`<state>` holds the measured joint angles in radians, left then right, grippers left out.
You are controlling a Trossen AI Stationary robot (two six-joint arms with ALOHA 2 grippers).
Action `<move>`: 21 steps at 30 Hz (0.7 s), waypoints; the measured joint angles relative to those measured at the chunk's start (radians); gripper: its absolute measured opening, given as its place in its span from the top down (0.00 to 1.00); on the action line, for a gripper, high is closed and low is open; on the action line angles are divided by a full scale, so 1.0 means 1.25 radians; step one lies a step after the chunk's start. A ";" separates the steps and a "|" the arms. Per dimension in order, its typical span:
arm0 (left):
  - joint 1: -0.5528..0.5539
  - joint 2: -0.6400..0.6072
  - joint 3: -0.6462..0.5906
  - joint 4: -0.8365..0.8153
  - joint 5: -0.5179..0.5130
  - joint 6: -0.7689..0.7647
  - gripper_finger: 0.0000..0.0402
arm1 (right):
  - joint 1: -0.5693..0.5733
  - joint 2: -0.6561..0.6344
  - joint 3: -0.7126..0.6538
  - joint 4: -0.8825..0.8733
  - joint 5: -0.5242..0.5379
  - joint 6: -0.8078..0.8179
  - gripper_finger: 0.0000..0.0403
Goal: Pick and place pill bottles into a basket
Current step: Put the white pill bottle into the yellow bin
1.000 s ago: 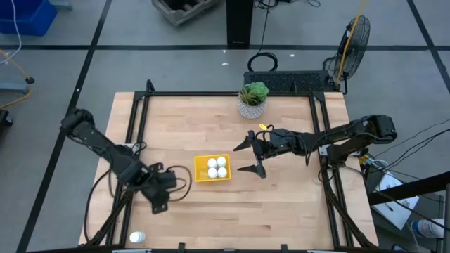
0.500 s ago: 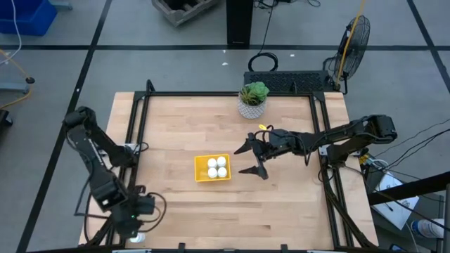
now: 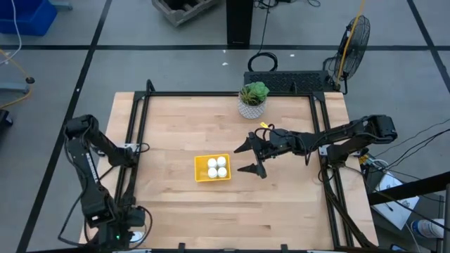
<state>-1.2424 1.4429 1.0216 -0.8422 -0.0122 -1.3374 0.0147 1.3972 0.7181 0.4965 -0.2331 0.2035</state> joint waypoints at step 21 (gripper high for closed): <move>-0.036 0.148 0.302 -0.303 -0.084 0.053 0.43 | 0.000 0.000 0.000 -0.006 0.044 0.017 0.06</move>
<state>-1.2872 1.6281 1.3986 -1.2209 -0.1170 -1.2706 0.0147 1.3972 0.7181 0.4888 -0.1787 0.2241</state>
